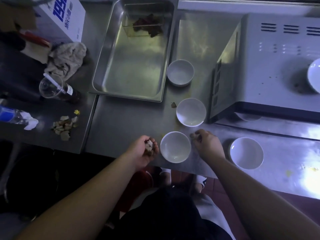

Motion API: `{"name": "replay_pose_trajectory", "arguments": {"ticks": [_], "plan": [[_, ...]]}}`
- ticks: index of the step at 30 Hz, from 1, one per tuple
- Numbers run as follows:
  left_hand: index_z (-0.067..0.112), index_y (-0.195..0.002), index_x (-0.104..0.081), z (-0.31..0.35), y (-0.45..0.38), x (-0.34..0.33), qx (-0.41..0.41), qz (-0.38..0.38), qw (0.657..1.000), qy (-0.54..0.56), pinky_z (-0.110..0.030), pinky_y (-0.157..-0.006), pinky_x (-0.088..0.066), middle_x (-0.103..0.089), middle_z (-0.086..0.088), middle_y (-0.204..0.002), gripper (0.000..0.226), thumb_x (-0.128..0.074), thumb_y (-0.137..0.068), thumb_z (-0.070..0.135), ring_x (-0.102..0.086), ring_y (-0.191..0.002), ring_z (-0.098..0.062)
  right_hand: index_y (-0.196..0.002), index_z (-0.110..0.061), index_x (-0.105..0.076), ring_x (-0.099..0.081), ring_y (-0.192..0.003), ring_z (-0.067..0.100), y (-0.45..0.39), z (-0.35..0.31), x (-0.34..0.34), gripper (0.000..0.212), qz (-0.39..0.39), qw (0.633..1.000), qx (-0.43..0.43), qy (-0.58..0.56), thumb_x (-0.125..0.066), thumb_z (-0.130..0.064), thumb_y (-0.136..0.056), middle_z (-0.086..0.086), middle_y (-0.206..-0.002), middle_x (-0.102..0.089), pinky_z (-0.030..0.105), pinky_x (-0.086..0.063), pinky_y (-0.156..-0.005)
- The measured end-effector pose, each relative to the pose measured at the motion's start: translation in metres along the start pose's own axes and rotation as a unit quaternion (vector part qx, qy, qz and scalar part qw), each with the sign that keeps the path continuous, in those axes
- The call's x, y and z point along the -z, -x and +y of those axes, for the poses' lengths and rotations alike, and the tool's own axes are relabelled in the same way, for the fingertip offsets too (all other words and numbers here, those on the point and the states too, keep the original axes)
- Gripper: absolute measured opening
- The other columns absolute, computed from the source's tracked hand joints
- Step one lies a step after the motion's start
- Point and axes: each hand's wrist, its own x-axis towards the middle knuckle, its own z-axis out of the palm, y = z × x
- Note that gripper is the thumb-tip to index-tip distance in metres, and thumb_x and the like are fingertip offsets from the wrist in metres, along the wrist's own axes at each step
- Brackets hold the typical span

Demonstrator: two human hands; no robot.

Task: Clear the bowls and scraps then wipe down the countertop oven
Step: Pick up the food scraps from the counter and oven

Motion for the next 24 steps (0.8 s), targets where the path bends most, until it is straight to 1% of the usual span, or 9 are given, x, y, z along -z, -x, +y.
{"name": "replay_pose_trajectory", "arguments": {"ticks": [3, 5, 9, 12, 17, 20, 23, 24], "plan": [[0.008, -0.073, -0.055, 0.002, -0.002, 0.009, 0.004, 0.003, 1.000, 0.010, -0.022, -0.050, -0.055, -0.055, -0.006, -0.066, 0.030, -0.045, -0.100, 0.016, -0.054, -0.061, -0.015, -0.098, -0.008, -0.073, -0.066, -0.087, 0.036, -0.009, -0.002, -0.005, 0.019, -0.001, 1.000, 0.010, 0.017, -0.063, -0.023, -0.096, 0.015, -0.096, -0.071, 0.043, -0.054, -0.078], [0.008, -0.072, -0.055, 0.002, -0.003, 0.014, 0.006, 0.008, 1.000, 0.012, -0.022, -0.050, -0.055, -0.055, -0.006, -0.066, 0.030, -0.045, -0.100, 0.016, -0.054, -0.061, -0.015, -0.096, -0.011, -0.076, -0.065, -0.086, 0.035, -0.011, -0.002, -0.008, 0.016, -0.015, 0.999, 0.018, 0.044, -0.062, -0.018, -0.094, 0.014, -0.096, -0.071, 0.044, -0.056, -0.078], [0.009, -0.072, -0.055, 0.004, -0.005, 0.019, 0.009, 0.007, 1.000, 0.009, -0.022, -0.050, -0.054, -0.055, -0.006, -0.063, 0.031, -0.044, -0.100, 0.017, -0.053, -0.059, -0.015, -0.091, -0.018, -0.074, -0.064, -0.082, 0.032, -0.015, -0.003, -0.014, 0.016, -0.020, 0.996, 0.016, 0.085, -0.058, -0.019, -0.092, 0.009, -0.091, -0.071, 0.042, -0.056, -0.073], [0.010, -0.072, -0.054, 0.005, -0.007, 0.019, 0.009, 0.004, 1.000, -0.012, -0.024, -0.054, -0.052, -0.054, -0.005, -0.063, 0.031, -0.043, -0.100, 0.017, -0.053, -0.055, -0.015, -0.086, -0.018, -0.071, -0.061, -0.077, 0.029, -0.019, -0.001, -0.016, 0.015, -0.026, 0.994, 0.021, 0.108, -0.057, -0.018, -0.091, 0.009, -0.087, -0.068, 0.039, -0.054, -0.068], [0.008, -0.072, -0.055, 0.009, -0.010, 0.015, 0.016, -0.010, 1.000, 0.014, -0.022, -0.050, -0.055, -0.055, -0.006, -0.064, 0.031, -0.044, -0.101, 0.016, -0.054, -0.059, -0.015, -0.092, -0.015, -0.074, -0.059, -0.086, 0.029, -0.011, -0.004, -0.007, 0.013, -0.025, 0.996, 0.020, 0.077, -0.062, -0.015, -0.093, 0.008, -0.096, -0.062, 0.039, -0.053, -0.076], [0.007, -0.073, -0.056, 0.009, -0.010, 0.008, 0.024, -0.031, 0.999, 0.014, -0.023, -0.051, -0.054, -0.055, -0.007, -0.066, 0.031, -0.046, -0.101, 0.017, -0.054, -0.061, -0.015, -0.090, -0.013, -0.072, -0.061, -0.084, 0.027, 0.001, -0.011, 0.005, 0.012, -0.001, 0.999, 0.006, 0.052, -0.064, -0.021, -0.094, 0.007, -0.095, -0.066, 0.039, -0.053, -0.072], [0.006, -0.072, -0.056, 0.010, -0.009, -0.002, 0.026, -0.055, 0.998, 0.009, -0.024, -0.050, -0.055, -0.056, -0.008, -0.065, 0.032, -0.047, -0.101, 0.017, -0.055, -0.059, -0.016, -0.088, -0.022, -0.070, -0.062, -0.081, 0.015, 0.011, -0.031, 0.021, 0.009, 0.019, 1.000, 0.010, -0.005, -0.068, -0.029, -0.093, -0.004, -0.092, -0.069, 0.030, -0.048, -0.069], [0.006, -0.071, -0.056, 0.011, -0.009, -0.004, 0.026, -0.058, 0.998, 0.006, -0.025, -0.050, -0.055, -0.056, -0.009, -0.064, 0.033, -0.047, -0.101, 0.017, -0.055, -0.057, -0.017, -0.087, -0.026, -0.069, -0.062, -0.079, 0.009, 0.014, -0.042, 0.026, 0.008, 0.017, 0.999, 0.016, -0.023, -0.069, -0.031, -0.092, -0.008, -0.091, -0.068, 0.022, -0.044, -0.066]]}}
